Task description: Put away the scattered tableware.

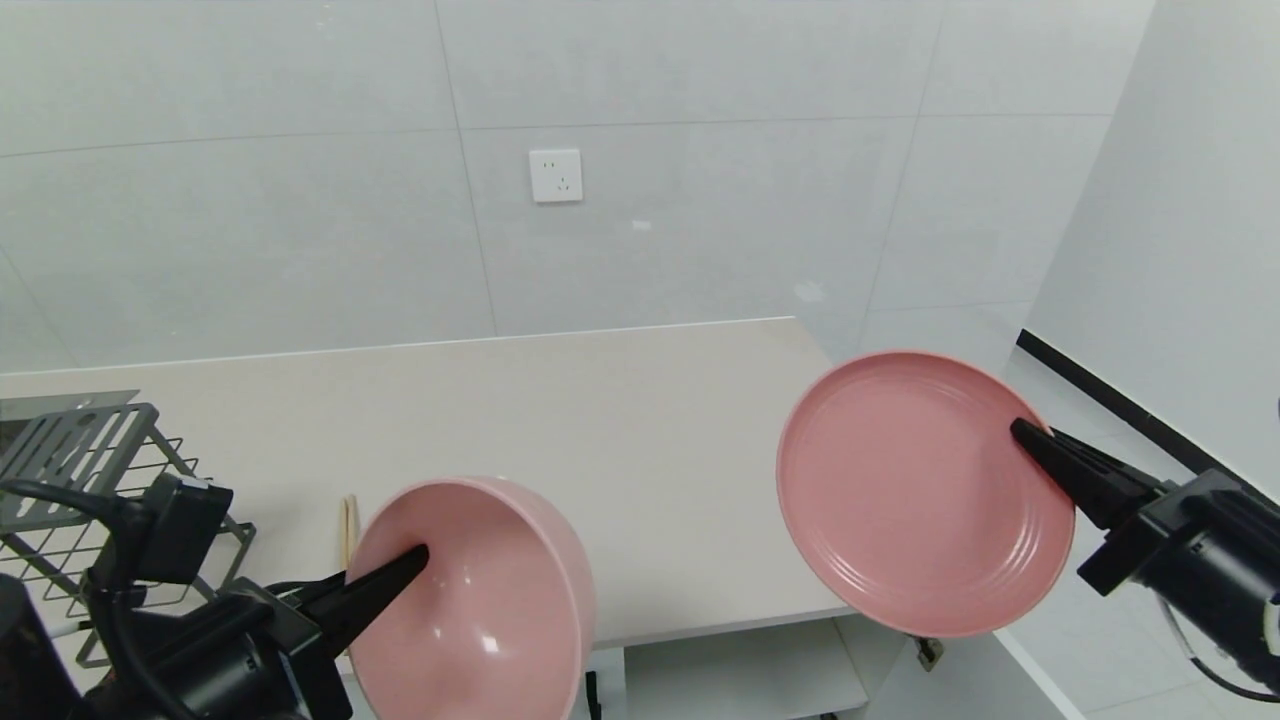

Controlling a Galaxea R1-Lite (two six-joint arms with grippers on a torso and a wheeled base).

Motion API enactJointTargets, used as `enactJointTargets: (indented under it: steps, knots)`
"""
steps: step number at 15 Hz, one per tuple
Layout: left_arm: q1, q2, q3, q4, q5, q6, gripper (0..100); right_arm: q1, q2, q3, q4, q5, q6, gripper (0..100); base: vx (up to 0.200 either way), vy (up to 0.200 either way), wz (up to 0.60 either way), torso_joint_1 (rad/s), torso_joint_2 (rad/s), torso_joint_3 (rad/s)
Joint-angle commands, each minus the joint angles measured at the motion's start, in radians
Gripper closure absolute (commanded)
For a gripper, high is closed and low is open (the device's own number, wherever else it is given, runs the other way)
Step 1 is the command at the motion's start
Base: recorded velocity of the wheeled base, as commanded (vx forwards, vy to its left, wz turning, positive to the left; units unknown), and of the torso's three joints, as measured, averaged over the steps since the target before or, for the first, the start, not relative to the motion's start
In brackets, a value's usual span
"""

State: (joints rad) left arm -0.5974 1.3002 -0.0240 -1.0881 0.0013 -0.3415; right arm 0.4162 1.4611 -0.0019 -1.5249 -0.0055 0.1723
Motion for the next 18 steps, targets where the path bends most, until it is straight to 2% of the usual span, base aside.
enactJointTargets:
  steps: [1,5,9,14,18]
  knots:
    - [-0.002,0.019,-0.002,-0.007,0.003,0.001,100,0.019,-0.002,0.002,-0.001,-0.002,0.009,100,0.0,0.0,0.0,0.0,0.0,0.0]
    - [-0.002,0.01,0.004,-0.032,0.003,0.001,100,0.029,0.004,0.002,0.0,-0.002,0.012,100,0.0,0.0,0.0,0.0,0.0,0.0]
    - [-0.007,0.008,0.007,-0.03,0.002,0.004,100,0.056,0.005,0.002,-0.001,-0.004,0.016,100,-0.2,0.0,0.0,0.008,0.0,0.001]
    - [-0.01,0.008,0.009,-0.032,0.002,0.006,100,0.062,0.002,0.002,0.002,-0.004,0.015,100,0.0,0.0,0.0,0.0,0.0,0.0]
    - [-0.035,-0.027,0.021,-0.027,-0.004,0.006,100,0.062,0.002,0.002,0.002,-0.004,0.013,100,0.0,0.2,0.0,0.01,0.01,0.002]
